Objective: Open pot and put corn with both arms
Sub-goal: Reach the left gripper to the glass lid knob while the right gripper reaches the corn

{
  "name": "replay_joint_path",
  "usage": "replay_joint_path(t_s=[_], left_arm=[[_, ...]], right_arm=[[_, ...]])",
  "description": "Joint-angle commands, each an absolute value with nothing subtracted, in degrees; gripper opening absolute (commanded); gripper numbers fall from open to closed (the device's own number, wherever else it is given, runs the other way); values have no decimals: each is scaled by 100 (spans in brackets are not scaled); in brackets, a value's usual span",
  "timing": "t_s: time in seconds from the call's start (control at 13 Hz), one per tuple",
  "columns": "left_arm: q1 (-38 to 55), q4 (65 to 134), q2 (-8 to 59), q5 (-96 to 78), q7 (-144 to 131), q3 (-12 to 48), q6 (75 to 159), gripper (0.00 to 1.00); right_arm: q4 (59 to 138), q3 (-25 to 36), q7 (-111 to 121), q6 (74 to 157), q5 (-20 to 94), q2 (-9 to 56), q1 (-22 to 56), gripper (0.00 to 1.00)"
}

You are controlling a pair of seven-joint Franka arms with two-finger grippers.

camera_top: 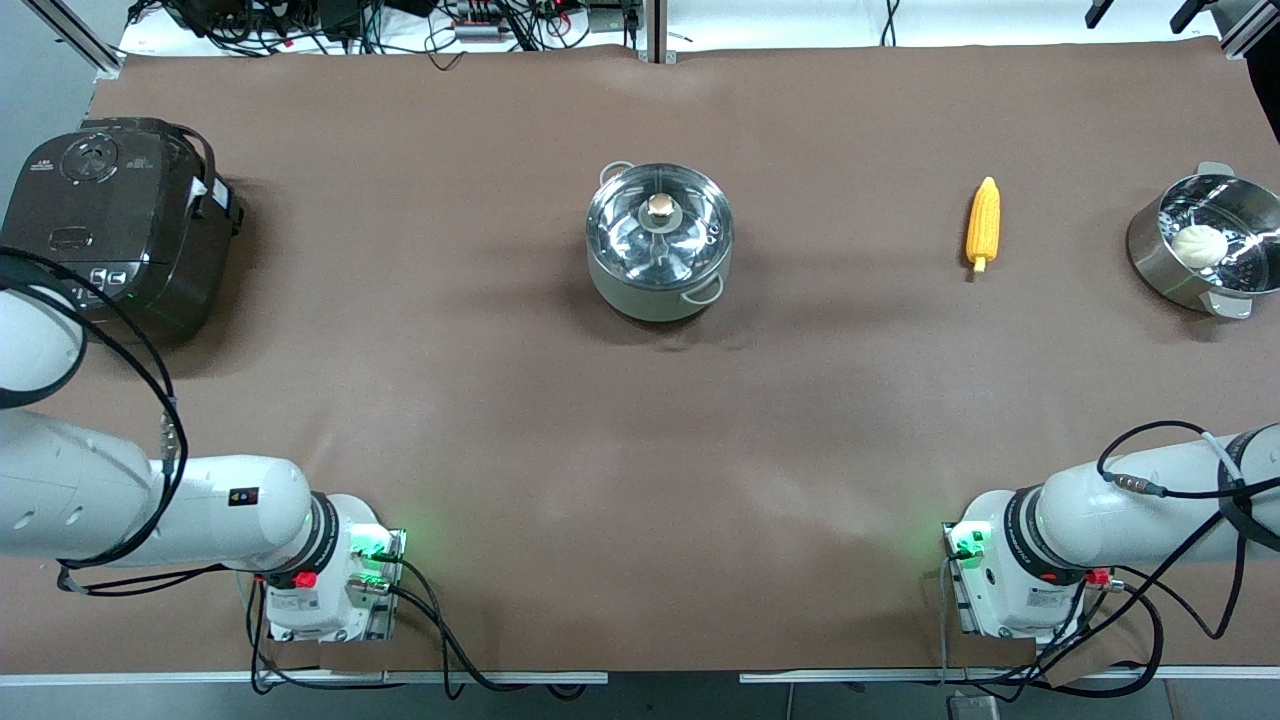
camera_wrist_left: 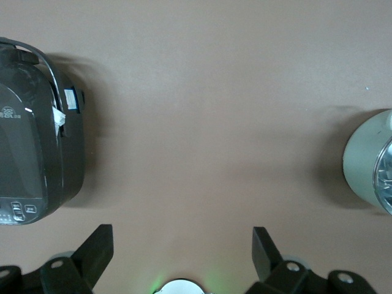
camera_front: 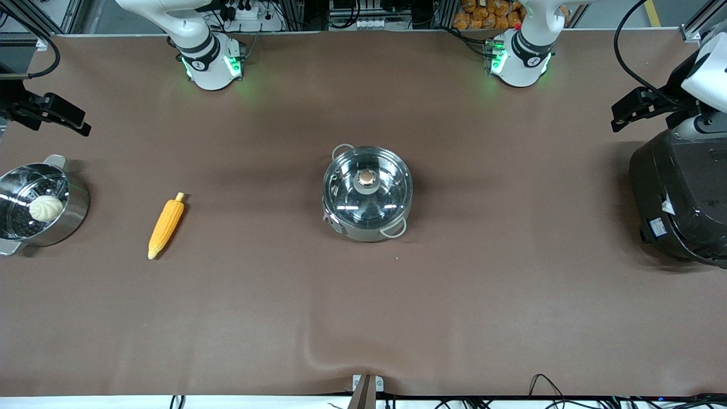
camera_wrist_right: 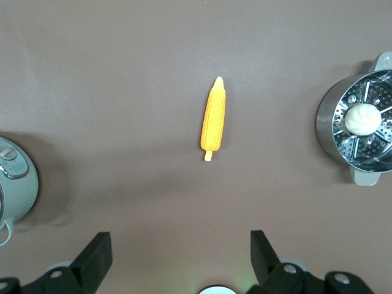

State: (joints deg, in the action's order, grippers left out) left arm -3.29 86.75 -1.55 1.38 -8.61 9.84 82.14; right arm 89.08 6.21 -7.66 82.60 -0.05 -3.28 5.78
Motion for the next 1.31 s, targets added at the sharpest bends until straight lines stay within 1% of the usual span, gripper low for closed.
replay_joint_path(t_s=[0.0, 0.23, 0.38, 0.54, 0.69, 0.85, 1.0, 1.08, 1.23], left_arm=[[-387, 8631, -132, -18, -686, 1002, 8191, 100], [-308, 8561, 69, 9, -694, 1037, 8218, 100], [-98, 8447, 298, 9, -843, 1186, 8253, 100], [427, 8306, 640, 0, -1769, 1309, 8524, 100], [1226, 8209, 1088, 44, -3123, 1345, 9032, 100], [1922, 8121, 1597, 53, -4204, 1345, 9472, 100], [2607, 7955, 2194, 61, -5294, 1310, 10157, 100], [2871, 7763, 2528, 62, -5744, 1283, 10360, 100], [3364, 7472, 3065, 384, -6299, 1187, 10459, 100]], right_arm=[[8886, 606, -844, 8235, -88, -404, 580, 100], [8886, 606, -896, 8227, -79, -404, 597, 100], [8894, 607, -879, 8235, -88, -404, 598, 100], [8921, 607, -853, 8288, -88, -378, 571, 100], [9026, 615, -861, 8506, -105, -334, 563, 100], [9324, 615, -853, 8980, -123, -247, 528, 100], [9736, 615, -861, 9568, -132, 7, 422, 100], [9912, 615, -827, 9954, -132, 226, 283, 100], [10299, 615, -817, 10649, -123, 570, 150, 100]])
